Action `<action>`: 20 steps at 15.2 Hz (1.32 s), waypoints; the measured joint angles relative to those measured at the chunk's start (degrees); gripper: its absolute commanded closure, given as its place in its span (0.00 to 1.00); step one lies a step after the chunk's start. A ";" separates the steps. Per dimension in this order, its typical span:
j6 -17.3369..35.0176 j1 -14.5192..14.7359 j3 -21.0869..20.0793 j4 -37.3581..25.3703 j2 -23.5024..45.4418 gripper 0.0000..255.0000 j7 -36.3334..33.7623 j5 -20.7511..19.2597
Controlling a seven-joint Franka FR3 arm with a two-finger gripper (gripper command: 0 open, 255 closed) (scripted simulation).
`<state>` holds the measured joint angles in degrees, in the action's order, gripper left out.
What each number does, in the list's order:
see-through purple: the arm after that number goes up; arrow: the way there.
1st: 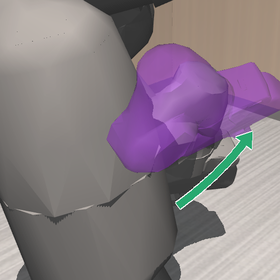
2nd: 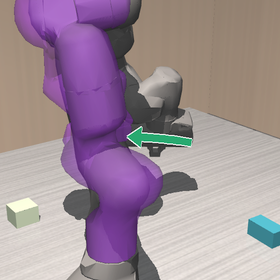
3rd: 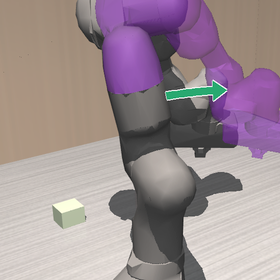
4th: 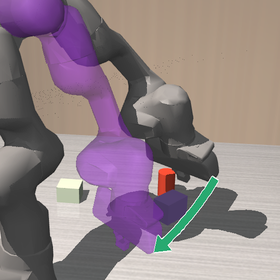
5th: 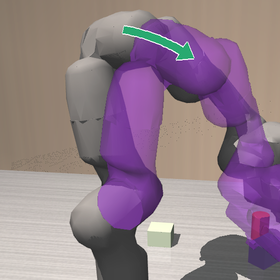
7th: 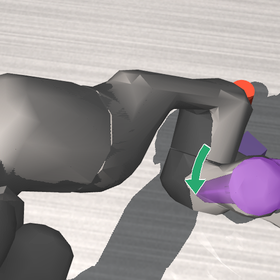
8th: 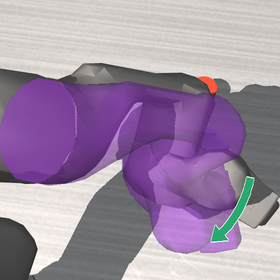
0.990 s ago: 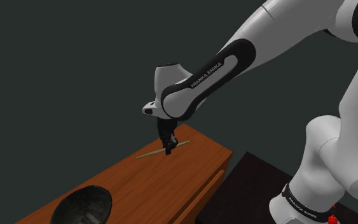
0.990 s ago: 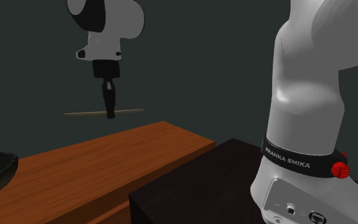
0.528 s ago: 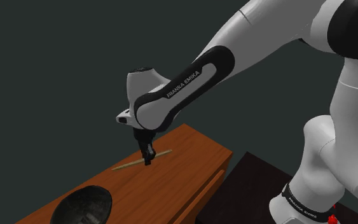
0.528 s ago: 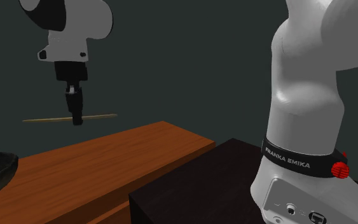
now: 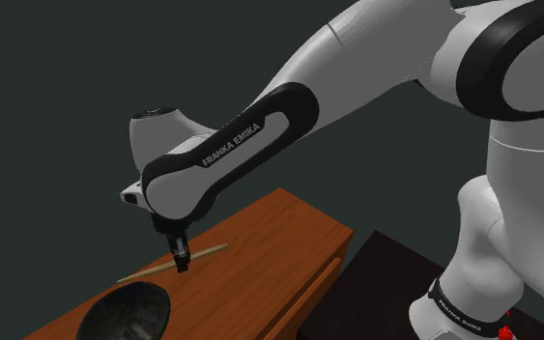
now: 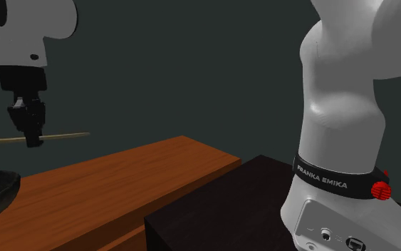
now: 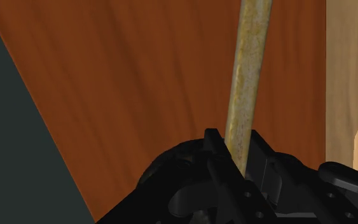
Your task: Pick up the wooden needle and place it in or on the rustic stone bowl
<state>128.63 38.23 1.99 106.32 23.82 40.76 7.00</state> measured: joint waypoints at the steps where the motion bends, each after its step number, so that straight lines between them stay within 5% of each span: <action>1: -0.97 0.54 -0.22 -2.70 1.67 1.00 -0.93 -0.13; 9: -9.94 4.72 -1.45 -26.59 16.07 1.00 -7.71 -1.15; 20: -5.72 5.02 -1.63 -27.75 21.44 1.00 -7.78 -1.00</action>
<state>122.91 43.25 0.36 78.57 45.26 32.98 6.00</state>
